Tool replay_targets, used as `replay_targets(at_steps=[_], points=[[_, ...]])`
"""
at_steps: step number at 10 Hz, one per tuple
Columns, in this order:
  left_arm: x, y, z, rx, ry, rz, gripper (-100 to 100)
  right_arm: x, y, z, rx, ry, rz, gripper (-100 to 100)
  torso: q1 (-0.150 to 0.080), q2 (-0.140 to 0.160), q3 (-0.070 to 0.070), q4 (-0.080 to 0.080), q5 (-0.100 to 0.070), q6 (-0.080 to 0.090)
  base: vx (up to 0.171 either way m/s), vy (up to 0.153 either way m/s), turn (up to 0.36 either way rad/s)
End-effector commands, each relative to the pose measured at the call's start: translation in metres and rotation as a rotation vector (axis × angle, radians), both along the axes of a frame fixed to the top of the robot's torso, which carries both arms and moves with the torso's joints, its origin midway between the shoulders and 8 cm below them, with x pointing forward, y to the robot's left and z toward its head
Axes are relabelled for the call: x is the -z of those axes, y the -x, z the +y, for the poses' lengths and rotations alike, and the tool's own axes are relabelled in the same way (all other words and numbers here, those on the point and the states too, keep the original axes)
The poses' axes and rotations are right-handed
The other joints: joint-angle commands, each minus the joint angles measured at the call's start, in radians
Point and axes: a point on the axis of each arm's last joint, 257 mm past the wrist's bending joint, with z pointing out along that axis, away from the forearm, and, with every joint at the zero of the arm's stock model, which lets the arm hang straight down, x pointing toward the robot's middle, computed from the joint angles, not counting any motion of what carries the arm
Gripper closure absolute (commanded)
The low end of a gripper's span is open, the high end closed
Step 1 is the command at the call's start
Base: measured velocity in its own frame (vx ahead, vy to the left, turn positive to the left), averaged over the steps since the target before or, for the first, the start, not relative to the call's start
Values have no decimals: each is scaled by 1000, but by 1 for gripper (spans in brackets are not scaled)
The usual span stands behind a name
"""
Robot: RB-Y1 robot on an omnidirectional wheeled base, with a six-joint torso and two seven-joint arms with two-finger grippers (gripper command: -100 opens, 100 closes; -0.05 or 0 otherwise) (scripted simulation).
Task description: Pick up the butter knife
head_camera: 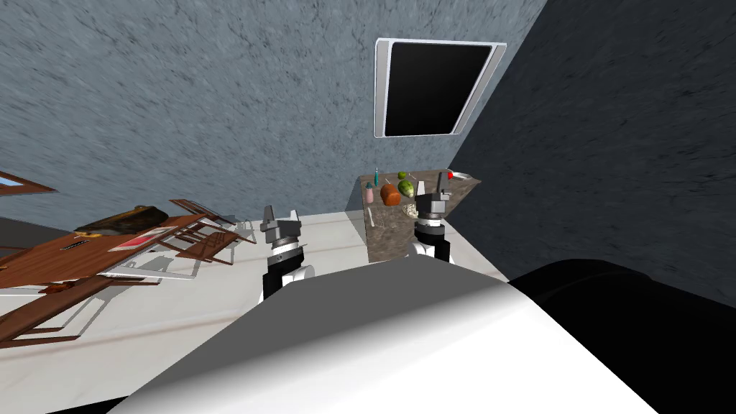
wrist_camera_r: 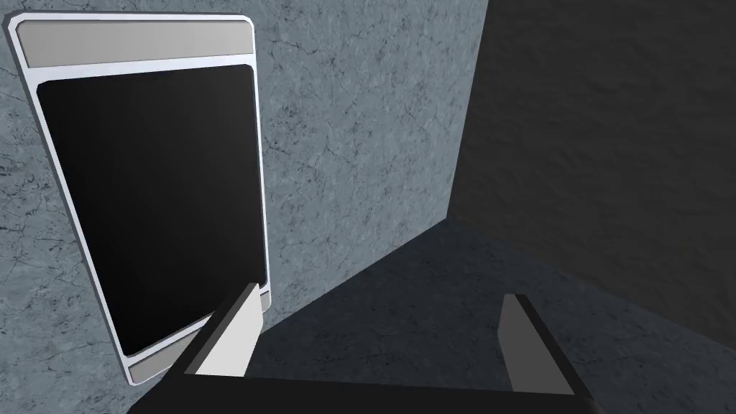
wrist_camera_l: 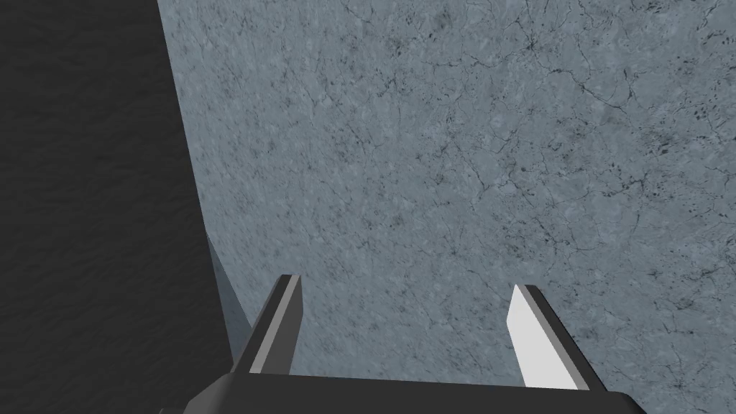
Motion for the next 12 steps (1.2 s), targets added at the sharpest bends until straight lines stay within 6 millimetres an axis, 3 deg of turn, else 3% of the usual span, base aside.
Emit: replay_targets(at_steps=[1,5,6,9,10,11,12], points=[[0,0,0,0,0,0,0,7,-3,5,-13,46,25,-100,0,0,0,0,0,0,13,28,-26],[0,0,0,0,0,0,0,48,-13,16,-43,214,153,-100,10,-2,-1,-1,2,0,30,137,-67],[0,0,0,0,0,0,0,48,-13,17,-47,222,154,-100,12,-2,-1,-1,3,0,20,129,-42],[0,0,0,0,0,0,0,101,-16,15,-73,356,300,-100,9,-1,-1,0,2,0,19,151,-96],[0,0,0,0,0,0,0,102,-16,19,-75,386,304,-100,13,-2,-1,0,3,0,44,174,-51],[0,0,0,0,0,0,0,123,-15,16,-87,434,361,-100,12,-3,-2,-1,3,0,64,151,-82],[0,0,0,0,0,0,0,124,-15,18,-85,445,362,-100,10,-4,-2,-1,2,0,39,120,-44]])
